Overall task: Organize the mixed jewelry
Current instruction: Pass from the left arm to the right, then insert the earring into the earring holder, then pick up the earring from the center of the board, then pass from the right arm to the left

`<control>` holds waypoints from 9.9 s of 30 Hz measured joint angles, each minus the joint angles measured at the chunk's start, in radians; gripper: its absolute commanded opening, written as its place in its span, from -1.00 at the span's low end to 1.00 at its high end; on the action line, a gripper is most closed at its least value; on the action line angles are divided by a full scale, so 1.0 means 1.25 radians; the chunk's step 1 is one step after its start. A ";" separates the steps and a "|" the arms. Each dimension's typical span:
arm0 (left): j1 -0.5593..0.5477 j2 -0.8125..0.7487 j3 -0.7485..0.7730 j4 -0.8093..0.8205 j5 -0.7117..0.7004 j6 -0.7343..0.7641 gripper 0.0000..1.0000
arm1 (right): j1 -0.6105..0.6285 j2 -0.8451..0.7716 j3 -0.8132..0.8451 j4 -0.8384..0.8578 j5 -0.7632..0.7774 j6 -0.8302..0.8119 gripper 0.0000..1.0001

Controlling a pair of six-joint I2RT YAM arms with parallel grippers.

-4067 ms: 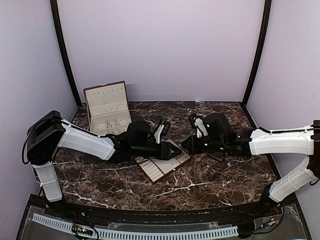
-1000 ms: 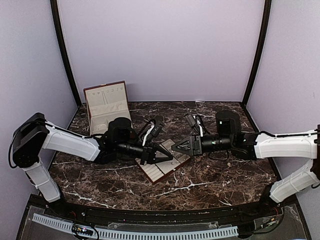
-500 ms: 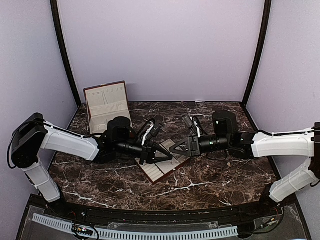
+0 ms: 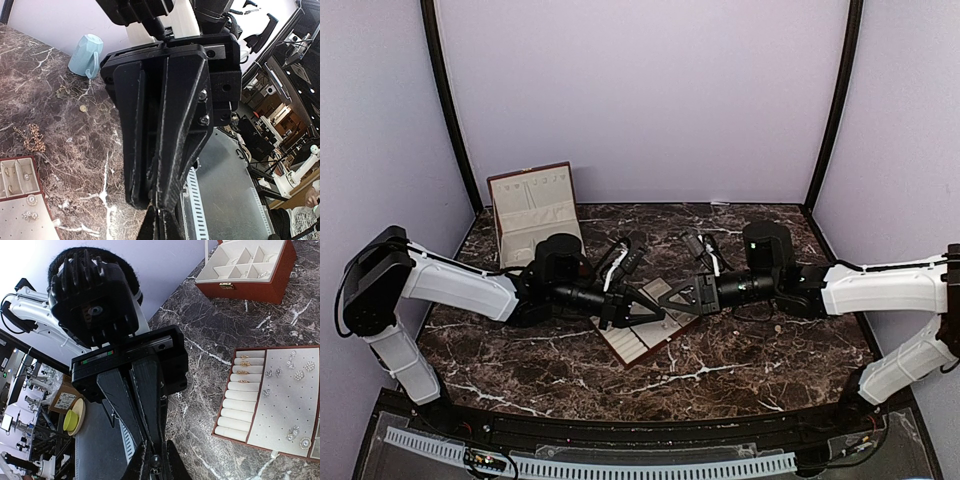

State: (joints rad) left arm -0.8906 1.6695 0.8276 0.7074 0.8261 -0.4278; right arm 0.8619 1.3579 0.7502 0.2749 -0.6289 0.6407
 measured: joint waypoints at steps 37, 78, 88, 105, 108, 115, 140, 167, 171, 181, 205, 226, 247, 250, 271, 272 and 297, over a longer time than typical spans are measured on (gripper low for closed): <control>0.451 -0.319 0.104 -0.611 -0.307 0.194 0.51 | 0.131 0.310 0.334 -0.513 0.432 -0.199 -0.91; 0.451 -0.366 0.096 -0.652 -0.374 0.253 0.52 | 0.169 0.431 0.421 -0.573 0.542 -0.211 -0.92; 0.451 -0.366 0.096 -0.652 -0.374 0.256 0.52 | 0.169 0.432 0.422 -0.572 0.538 -0.211 -0.92; 0.451 -0.366 0.096 -0.652 -0.375 0.258 0.53 | 0.177 0.432 0.423 -0.578 0.537 -0.213 -0.92; 0.451 -0.366 0.096 -0.652 -0.375 0.258 0.53 | 0.178 0.432 0.423 -0.578 0.538 -0.213 -0.93; 0.450 -0.366 0.096 -0.652 -0.375 0.258 0.53 | 0.178 0.432 0.423 -0.578 0.543 -0.212 -0.94; 0.451 -0.367 0.096 -0.652 -0.376 0.259 0.53 | 0.195 0.452 0.433 -0.581 0.590 -0.214 -0.80; 0.451 -0.409 0.067 -0.649 -0.419 0.272 0.53 | 0.196 0.379 0.453 -0.598 0.646 -0.198 -0.32; 0.451 -0.422 0.060 -0.644 -0.441 0.277 0.53 | 0.186 0.287 0.411 -0.585 0.665 -0.176 -0.33; 0.451 -0.438 0.044 -0.632 -0.485 0.293 0.53 | 0.004 0.108 0.158 -0.556 0.647 -0.103 -0.51; 0.451 -0.435 0.043 -0.628 -0.489 0.299 0.53 | -0.163 0.093 -0.050 -0.447 0.500 -0.065 -0.75; 0.451 -0.435 0.043 -0.628 -0.489 0.301 0.53 | -0.164 0.106 -0.056 -0.444 0.520 -0.066 -0.96; 0.451 -0.435 0.043 -0.628 -0.491 0.301 0.53 | -0.164 0.064 -0.056 -0.447 0.511 -0.030 -1.00; 0.451 -0.435 0.042 -0.626 -0.487 0.301 0.53 | -0.164 0.040 -0.056 -0.441 0.488 -0.004 -1.00; 0.078 -0.340 -0.176 -0.053 -0.433 0.212 0.46 | -0.125 -0.062 -0.070 -0.072 0.235 0.180 -1.00; 0.052 -0.305 -0.172 -0.038 -0.445 0.222 0.46 | -0.117 -0.059 -0.071 -0.052 0.226 0.188 -1.00; -0.150 0.028 -0.067 0.259 -0.618 0.411 -0.11 | -0.019 -0.035 -0.074 0.139 0.138 0.294 -1.00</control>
State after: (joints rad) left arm -1.0782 1.7046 0.7444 1.0317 0.0532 0.0860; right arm 0.8379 1.3140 0.6582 0.4492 -0.4568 1.0077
